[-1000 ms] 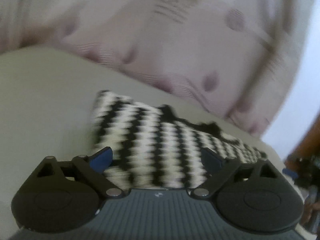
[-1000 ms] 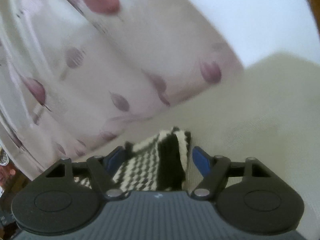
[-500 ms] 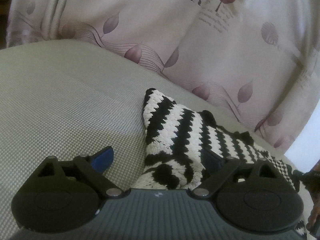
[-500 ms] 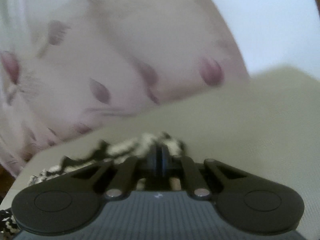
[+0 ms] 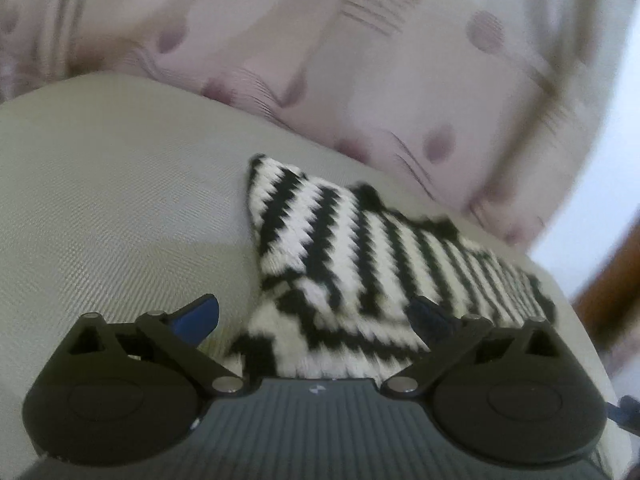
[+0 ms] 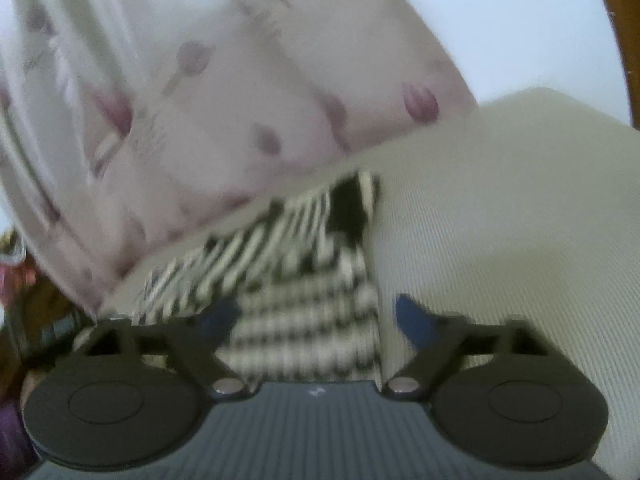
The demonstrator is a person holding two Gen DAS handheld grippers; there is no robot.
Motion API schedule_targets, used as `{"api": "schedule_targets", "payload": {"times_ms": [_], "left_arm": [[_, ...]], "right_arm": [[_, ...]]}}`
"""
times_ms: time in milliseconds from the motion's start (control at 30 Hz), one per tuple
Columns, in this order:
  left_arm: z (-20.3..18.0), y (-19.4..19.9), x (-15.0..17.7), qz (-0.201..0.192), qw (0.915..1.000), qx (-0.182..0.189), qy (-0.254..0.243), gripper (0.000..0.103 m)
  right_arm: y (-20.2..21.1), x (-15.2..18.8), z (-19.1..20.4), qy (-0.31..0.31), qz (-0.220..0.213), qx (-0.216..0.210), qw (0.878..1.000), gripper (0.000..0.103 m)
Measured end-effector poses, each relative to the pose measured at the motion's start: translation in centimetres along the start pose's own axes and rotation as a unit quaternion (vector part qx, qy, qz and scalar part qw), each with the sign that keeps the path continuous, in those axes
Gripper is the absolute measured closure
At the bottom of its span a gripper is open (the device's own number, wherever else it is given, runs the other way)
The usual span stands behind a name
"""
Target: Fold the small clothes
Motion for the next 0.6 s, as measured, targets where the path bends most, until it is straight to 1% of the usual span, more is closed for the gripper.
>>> {"api": "schedule_targets", "payload": {"times_ms": [67,133,167,233,267,300,333,367,400,433,500,567,600], "left_arm": [[0.2,1.7,1.1,0.009,0.9999,0.012,-0.006,0.003],[0.9,3.2,2.3,0.021,0.9993,0.031,-0.005,0.003],[1.3,4.0,3.0,0.026,0.9991,0.033,-0.005,0.003],[2.2,5.3,4.2,0.027,0.9995,0.016,-0.006,0.004],[2.6,5.9,4.7,0.028,0.9995,0.013,-0.007,0.004],[3.1,6.4,5.3,0.030,0.9995,0.013,-0.004,0.008],[3.7,6.8,5.9,0.037,0.9992,0.016,0.001,0.014],[4.1,7.1,6.2,0.048,0.9985,0.024,0.006,0.018],[4.5,7.3,6.6,0.060,0.9975,0.036,0.010,0.025],[4.9,7.5,7.1,0.069,0.9966,0.042,0.016,0.029],[5.4,8.1,8.0,0.076,0.9958,0.042,0.031,0.029],[5.7,8.4,8.8,0.080,0.9942,0.061,0.039,0.029],[5.7,8.4,9.1,0.083,0.9937,0.067,0.035,0.029]], "right_arm": [[1.7,2.7,0.4,-0.004,0.004,0.009,1.000,0.014],[3.0,4.5,0.8,-0.007,0.003,0.007,1.000,0.014],[3.3,5.2,0.9,-0.007,0.003,0.006,1.000,0.014],[3.4,6.2,1.1,-0.009,0.002,0.005,1.000,0.014],[3.3,6.7,1.1,-0.014,0.004,0.004,1.000,0.014],[3.0,7.0,1.1,-0.018,0.008,0.001,1.000,0.015],[2.8,7.2,1.1,-0.018,0.012,-0.004,1.000,0.015],[2.7,7.4,1.4,-0.015,0.012,-0.006,1.000,0.015],[2.6,7.7,1.7,-0.008,0.013,-0.006,1.000,0.015],[2.3,7.8,2.0,-0.001,0.016,-0.007,1.000,0.015],[2.1,7.9,2.4,0.005,0.019,-0.006,1.000,0.015],[1.8,7.9,2.5,0.002,0.024,-0.021,0.999,0.021],[1.7,8.0,2.4,0.001,0.026,-0.023,0.999,0.029]]}}
Point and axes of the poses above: each gripper's, at about its wrist camera, not at the fingertips, and y roughly against the way its jaws point, z to its left, x to its underside, the point moved 3 cm from there along -y, roughly the way its jaws point, and after that the axes turned 13 degrees about z, right-handed, at the moved point
